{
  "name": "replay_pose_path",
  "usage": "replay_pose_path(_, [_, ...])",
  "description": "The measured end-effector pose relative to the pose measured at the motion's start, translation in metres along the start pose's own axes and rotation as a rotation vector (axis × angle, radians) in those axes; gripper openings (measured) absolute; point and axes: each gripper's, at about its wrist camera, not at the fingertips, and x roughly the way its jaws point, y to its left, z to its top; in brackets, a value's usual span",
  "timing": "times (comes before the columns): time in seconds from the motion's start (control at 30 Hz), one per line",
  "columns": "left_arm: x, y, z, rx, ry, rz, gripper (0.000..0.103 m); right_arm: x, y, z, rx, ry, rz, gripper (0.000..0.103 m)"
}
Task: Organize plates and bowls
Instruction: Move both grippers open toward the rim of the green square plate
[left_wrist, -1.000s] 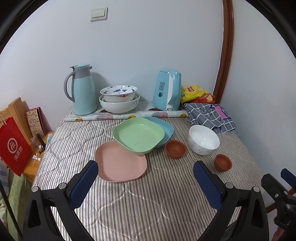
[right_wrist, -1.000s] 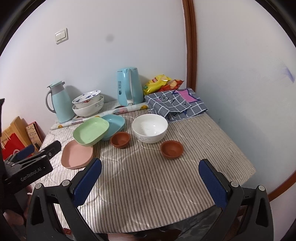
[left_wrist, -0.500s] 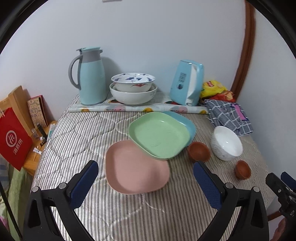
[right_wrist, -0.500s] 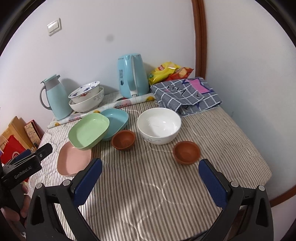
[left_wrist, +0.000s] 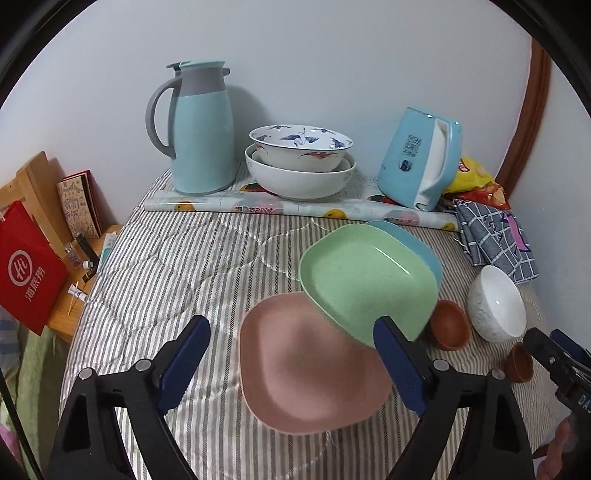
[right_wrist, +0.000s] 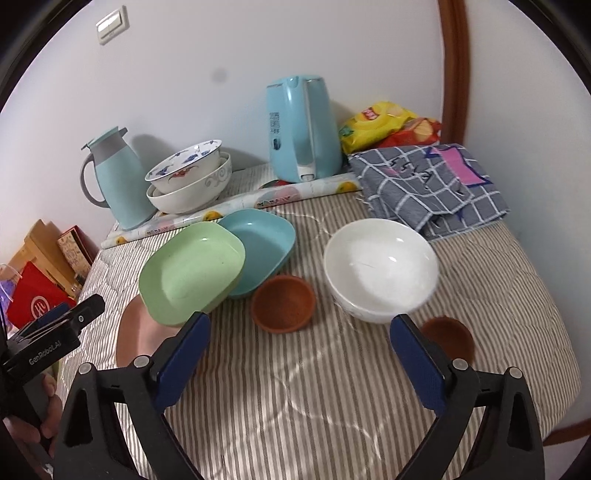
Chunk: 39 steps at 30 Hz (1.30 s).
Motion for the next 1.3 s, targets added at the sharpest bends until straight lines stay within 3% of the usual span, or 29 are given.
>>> replay_pose_path(0.13, [0.012, 0.006, 0.007, -0.025, 0.013, -0.016, 0.078, 0.016, 0.005, 0.009, -0.02, 0.013, 0.001, 0.091])
replay_pose_path(0.2, [0.024, 0.008, 0.013, -0.036, 0.024, -0.03, 0.077, 0.023, 0.008, 0.013, -0.032, 0.019, -0.005, 0.09])
replay_pose_path(0.37, [0.049, 0.006, 0.022, -0.035, 0.05, -0.049, 0.066, 0.045, 0.011, 0.019, -0.033, 0.046, 0.009, 0.084])
replay_pose_path(0.93, [0.12, -0.003, 0.042, -0.027, 0.127, -0.102, 0.052, 0.115, 0.031, 0.026, -0.018, 0.151, 0.094, 0.08])
replay_pose_path(1.1, [0.129, -0.002, 0.043, -0.04, 0.136, -0.121, 0.045, 0.125, 0.037, 0.026, -0.022, 0.182, 0.108, 0.073])
replay_pose_path(1.3, [0.135, -0.008, 0.042, -0.025, 0.161, -0.153, 0.026, 0.134, 0.043, 0.028, -0.026, 0.194, 0.115, 0.066])
